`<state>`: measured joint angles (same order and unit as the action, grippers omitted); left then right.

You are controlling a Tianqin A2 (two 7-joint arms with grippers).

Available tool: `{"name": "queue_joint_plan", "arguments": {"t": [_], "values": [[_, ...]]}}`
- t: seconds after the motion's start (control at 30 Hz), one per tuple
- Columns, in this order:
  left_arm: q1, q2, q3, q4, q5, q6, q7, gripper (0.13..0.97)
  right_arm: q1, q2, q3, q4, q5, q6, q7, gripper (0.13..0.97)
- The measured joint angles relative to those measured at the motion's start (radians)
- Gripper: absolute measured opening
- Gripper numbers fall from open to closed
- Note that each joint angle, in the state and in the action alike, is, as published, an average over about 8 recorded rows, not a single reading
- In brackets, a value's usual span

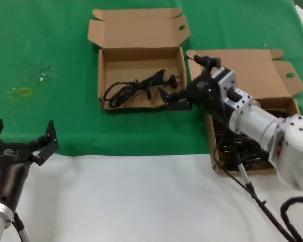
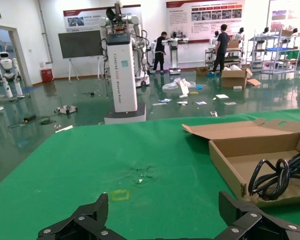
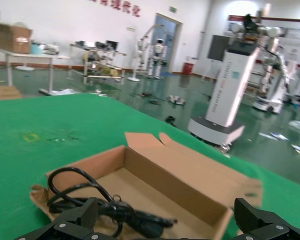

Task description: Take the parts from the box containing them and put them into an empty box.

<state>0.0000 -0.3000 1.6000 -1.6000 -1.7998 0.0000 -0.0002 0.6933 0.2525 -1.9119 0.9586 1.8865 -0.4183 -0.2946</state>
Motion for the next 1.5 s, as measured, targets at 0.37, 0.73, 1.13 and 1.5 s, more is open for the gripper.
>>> {"name": "queue_joint_plan", "arguments": {"t": [0.37,0.73,1.13,1.5], "values": [[0.0,0.0,0.0,0.0,0.0,0.0,0.0,0.795,-0.202,0.014,0.091,0.187,-0.025,0.122,0.086,0.966],[0.0,0.0,0.0,0.0,0.0,0.0,0.0,0.906,-0.403,0.028,0.181,0.373,-0.05,0.243,0.171,0.966],[0.0,0.0,0.0,0.0,0.0,0.0,0.0,0.966,-0.612,0.042,0.276,0.567,-0.076,0.369,0.26,0.966],[0.0,0.0,0.0,0.0,0.0,0.0,0.0,0.966,-0.647,0.044,0.291,0.599,-0.081,0.391,0.275,0.966]]}}
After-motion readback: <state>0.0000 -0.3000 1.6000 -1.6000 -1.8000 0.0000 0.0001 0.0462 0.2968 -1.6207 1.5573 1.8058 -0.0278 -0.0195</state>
